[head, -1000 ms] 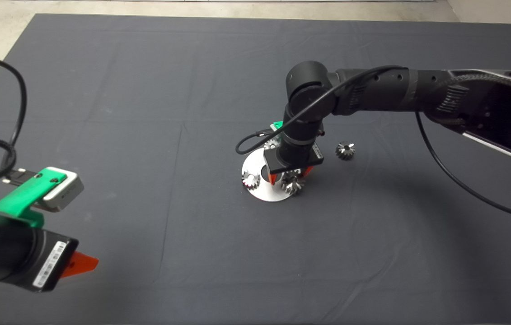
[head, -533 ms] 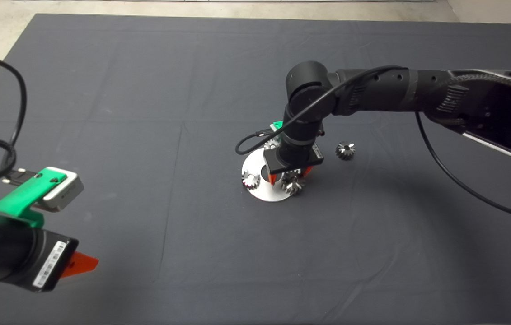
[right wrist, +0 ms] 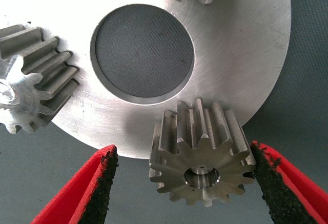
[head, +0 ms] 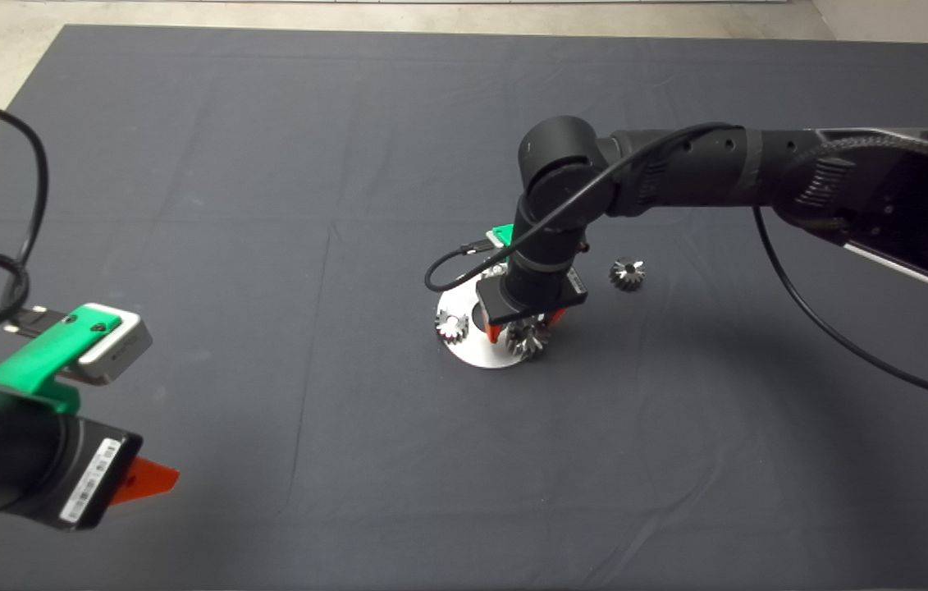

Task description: Remove an incorrectly installed larger gear and replace it with the correct smaller gear

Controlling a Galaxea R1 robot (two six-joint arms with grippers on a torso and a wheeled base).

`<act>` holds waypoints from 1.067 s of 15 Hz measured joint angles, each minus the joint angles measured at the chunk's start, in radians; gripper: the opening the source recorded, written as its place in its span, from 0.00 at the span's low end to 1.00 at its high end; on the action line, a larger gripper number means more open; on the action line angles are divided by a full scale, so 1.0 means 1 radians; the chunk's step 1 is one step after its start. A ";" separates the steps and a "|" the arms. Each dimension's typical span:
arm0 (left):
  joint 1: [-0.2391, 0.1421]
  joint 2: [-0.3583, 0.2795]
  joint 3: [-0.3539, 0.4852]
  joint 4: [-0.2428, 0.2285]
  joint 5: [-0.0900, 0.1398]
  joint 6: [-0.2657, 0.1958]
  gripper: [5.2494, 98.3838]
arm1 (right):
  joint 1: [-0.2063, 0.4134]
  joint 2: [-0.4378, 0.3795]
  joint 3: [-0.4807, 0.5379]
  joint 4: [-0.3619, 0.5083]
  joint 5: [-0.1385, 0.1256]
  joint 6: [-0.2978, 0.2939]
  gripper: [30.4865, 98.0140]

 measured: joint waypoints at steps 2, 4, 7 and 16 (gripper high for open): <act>0.000 0.000 0.000 0.000 0.000 0.000 0.63 | 0.000 -0.001 0.000 0.000 -0.002 0.000 0.49; 0.000 0.000 0.000 0.000 0.000 0.000 0.63 | 0.000 -0.002 0.000 0.000 -0.001 0.000 0.47; 0.000 0.000 0.000 0.000 0.000 0.000 0.63 | 0.000 -0.003 0.000 0.000 -0.005 0.001 0.40; 0.000 -0.001 0.000 0.000 0.000 0.000 0.63 | 0.000 -0.002 0.001 0.000 -0.005 0.001 0.27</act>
